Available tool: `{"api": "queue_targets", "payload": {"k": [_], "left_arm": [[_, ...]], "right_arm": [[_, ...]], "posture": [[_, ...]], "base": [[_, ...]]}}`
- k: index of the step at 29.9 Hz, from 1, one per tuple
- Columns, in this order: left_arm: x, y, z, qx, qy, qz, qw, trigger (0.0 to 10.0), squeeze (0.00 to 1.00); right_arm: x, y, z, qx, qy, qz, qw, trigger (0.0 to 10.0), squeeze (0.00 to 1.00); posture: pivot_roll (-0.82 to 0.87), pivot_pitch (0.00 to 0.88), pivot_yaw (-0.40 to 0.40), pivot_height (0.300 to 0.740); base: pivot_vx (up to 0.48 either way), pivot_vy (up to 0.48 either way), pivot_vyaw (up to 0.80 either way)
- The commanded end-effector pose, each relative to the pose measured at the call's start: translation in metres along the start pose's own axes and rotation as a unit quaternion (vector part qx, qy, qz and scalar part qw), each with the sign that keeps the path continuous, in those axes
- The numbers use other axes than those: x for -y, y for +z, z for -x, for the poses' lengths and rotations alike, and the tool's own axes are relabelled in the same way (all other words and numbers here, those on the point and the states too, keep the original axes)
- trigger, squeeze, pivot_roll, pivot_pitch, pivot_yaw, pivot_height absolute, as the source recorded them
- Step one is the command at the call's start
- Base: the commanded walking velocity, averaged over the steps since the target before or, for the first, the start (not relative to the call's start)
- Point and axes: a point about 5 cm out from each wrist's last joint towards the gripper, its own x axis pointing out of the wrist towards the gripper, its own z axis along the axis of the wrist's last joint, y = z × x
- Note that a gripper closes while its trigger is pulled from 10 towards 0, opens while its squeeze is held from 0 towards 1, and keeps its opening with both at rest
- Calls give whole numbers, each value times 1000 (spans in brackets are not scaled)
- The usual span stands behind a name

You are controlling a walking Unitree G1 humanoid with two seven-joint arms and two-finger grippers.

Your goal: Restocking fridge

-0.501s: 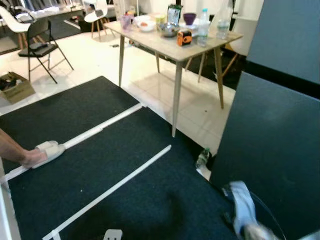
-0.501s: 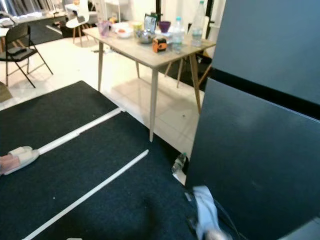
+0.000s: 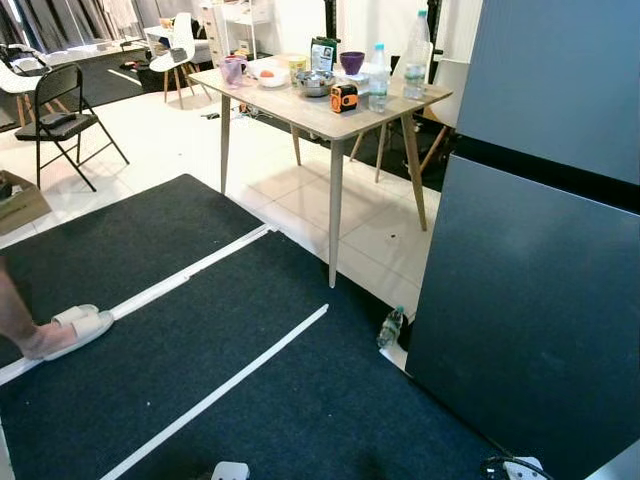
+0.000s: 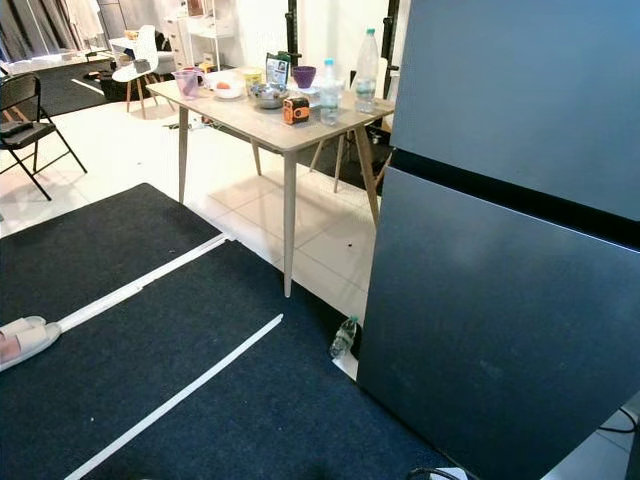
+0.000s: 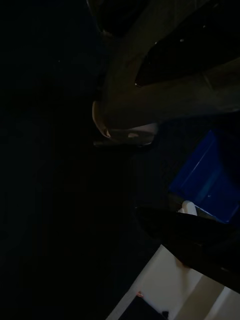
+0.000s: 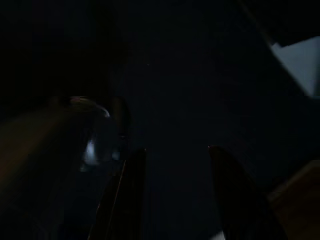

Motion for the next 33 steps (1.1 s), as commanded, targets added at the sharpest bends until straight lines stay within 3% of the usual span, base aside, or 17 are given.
{"api": "queue_targets", "payload": {"k": [1, 8, 14, 17, 19, 21, 24, 29, 33], "left_arm": [[3, -9, 1, -21, -5, -5, 1000, 10000, 0], [1, -12, 2, -24, 7, -4, 1000, 10000, 0], [-20, -10, 7, -16, 57, 12, 998, 10000, 0], [-33, -2, 9, -9, 93, 18, 995, 10000, 0], [-36, -4, 11, -7, 107, 44, 993, 10000, 0], [-36, -5, 11, -8, 106, 50, 993, 10000, 0], [-32, -6, 10, -21, 96, 25, 995, 10000, 0], [-30, -1, 8, -6, 93, 38, 995, 10000, 0], [-30, -8, 9, -23, 92, 35, 995, 10000, 0]], "right_arm": [[1, 8, -1, 8, -3, 7, 1000, 10000, 0], [0, 13, -1, 13, -3, 18, 1000, 10000, 0], [-11, 11, -3, 6, 10, 37, 999, 10000, 0], [-7, 13, -2, 9, -4, 62, 998, 10000, 0], [2, 7, -1, 0, -30, 9, 1000, 10000, 0], [4, 5, -1, -3, -35, -7, 999, 10000, 0], [7, 6, 0, 1, -34, 0, 999, 10000, 0], [12, 3, 1, -4, -42, -6, 999, 10000, 0], [14, 7, 1, 1, -52, -23, 998, 10000, 0]], "posture": [[-25, 0, -25, 740], [-30, 0, -8, 740], [-20, 0, -9, 740], [-18, 0, 14, 740], [-39, 0, 24, 740], [-41, 0, 21, 740], [-28, 0, 8, 740], [-12, 0, -6, 740], [-27, 4, 5, 740]], "base": [[0, 0, 794], [0, 0, 792], [0, 0, 788], [0, 0, 781], [0, 0, 0], [0, 0, 0], [0, 0, 0], [0, 0, 0], [334, 0, 0]]}}
